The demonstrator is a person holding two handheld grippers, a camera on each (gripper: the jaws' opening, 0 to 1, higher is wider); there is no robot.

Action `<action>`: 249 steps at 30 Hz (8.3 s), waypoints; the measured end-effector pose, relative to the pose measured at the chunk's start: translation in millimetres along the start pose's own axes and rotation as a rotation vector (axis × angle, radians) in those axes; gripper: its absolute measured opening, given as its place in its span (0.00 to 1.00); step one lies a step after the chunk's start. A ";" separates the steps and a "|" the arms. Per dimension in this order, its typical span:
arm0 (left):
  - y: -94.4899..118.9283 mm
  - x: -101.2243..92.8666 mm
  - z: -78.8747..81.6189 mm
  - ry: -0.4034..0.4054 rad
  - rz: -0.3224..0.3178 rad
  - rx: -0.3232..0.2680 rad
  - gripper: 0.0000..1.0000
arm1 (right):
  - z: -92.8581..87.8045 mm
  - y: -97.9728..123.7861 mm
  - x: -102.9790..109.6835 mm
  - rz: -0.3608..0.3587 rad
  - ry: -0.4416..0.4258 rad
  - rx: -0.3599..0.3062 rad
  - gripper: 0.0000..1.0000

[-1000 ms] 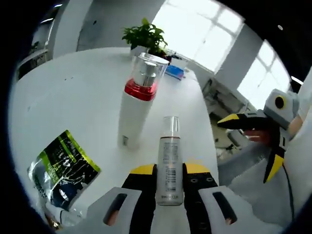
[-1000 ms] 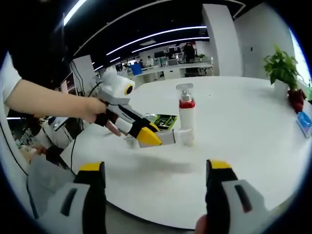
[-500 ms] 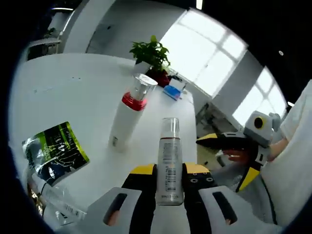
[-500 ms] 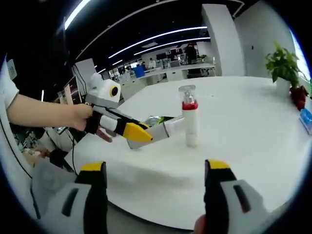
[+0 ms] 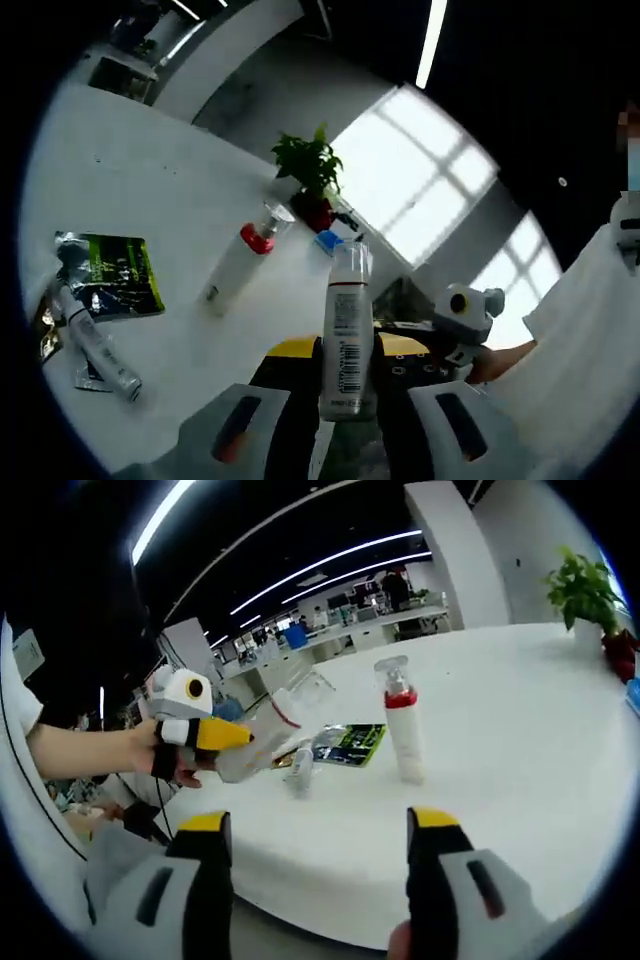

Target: Arrange the skincare products in the storage area until every visible bottle or jar stands upright without overlapping.

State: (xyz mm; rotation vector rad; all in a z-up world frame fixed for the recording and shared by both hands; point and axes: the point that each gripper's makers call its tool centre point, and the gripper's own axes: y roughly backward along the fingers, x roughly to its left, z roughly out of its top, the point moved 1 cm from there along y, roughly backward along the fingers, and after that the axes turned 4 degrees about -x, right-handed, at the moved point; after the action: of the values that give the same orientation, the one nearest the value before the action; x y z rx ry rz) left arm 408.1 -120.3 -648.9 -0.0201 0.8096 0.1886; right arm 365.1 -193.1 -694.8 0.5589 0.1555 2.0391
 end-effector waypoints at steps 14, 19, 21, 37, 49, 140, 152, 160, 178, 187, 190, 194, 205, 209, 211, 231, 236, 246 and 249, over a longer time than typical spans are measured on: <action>16.9 -31.4 3.9 0.061 -0.049 -0.159 0.17 | 45.4 9.9 44.0 0.285 -0.178 -0.118 0.54; 12.3 -50.8 0.3 0.087 -0.128 -0.172 0.17 | 66.7 10.0 61.1 0.409 -0.280 -0.172 0.54; 11.0 -62.8 2.1 0.115 -0.183 -0.184 0.17 | 74.3 9.4 66.0 0.449 -0.329 -0.193 0.53; 6.1 -75.3 0.3 0.091 -0.183 -0.214 0.19 | 108.4 7.2 73.2 0.502 -0.438 -0.254 0.20; 4.3 -81.0 13.4 -0.435 0.171 -0.053 0.22 | 111.3 -0.7 58.1 0.331 -0.486 -0.186 0.20; -2.3 -99.8 38.8 -0.829 0.517 -0.016 0.20 | 164.3 12.1 109.0 0.023 0.370 -0.346 0.22; -4.0 -96.7 16.1 -0.732 0.338 0.093 0.18 | 144.9 14.7 106.7 0.177 0.409 -0.265 0.24; -3.1 -95.3 5.4 -0.777 0.174 0.222 0.18 | 145.2 29.2 108.9 0.361 0.316 -0.226 0.25; -22.7 -94.7 4.9 -0.802 0.004 0.263 0.18 | 159.6 38.2 104.4 0.385 0.347 -0.233 0.22; -30.8 -75.7 -2.2 -0.822 0.058 0.330 0.18 | 144.0 27.9 96.5 0.319 0.445 -0.192 0.22; -33.1 -68.7 -4.8 -0.828 0.074 0.347 0.17 | 138.3 24.4 90.4 0.303 0.456 -0.178 0.22; -37.7 -52.5 -11.5 -0.850 0.094 0.388 0.17 | 127.4 17.9 80.4 0.279 0.459 -0.149 0.22; -53.1 -12.2 -35.7 -0.830 0.110 0.429 0.17 | 91.2 -2.2 48.4 0.197 0.453 -0.059 0.22; -58.6 7.3 -44.4 -0.840 0.130 0.459 0.17 | 79.0 -10.9 37.9 0.170 0.462 -0.029 0.22; -59.9 12.6 -46.5 -0.838 0.134 0.468 0.17 | 72.3 -15.9 32.0 0.159 0.461 -0.016 0.22; -77.7 74.6 -83.9 -0.809 0.153 0.546 0.17 | 20.6 -47.6 -11.4 0.070 0.402 0.098 0.22; -78.4 83.4 -91.3 -0.793 0.159 0.557 0.17 | 11.1 -51.7 -16.7 0.056 0.393 0.122 0.22; -86.0 95.5 -97.2 -0.784 0.169 0.564 0.17 | 2.2 -56.3 -29.3 0.044 0.393 0.127 0.22; -87.6 97.4 -98.8 -0.789 0.163 0.571 0.17 | 0.0 -56.3 -32.2 0.036 0.381 0.126 0.22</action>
State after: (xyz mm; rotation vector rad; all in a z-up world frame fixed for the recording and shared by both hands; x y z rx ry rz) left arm 418.3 -199.7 -792.1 0.6255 0.0524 0.0984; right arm 423.1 -191.6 -723.8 0.2440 0.5062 2.1641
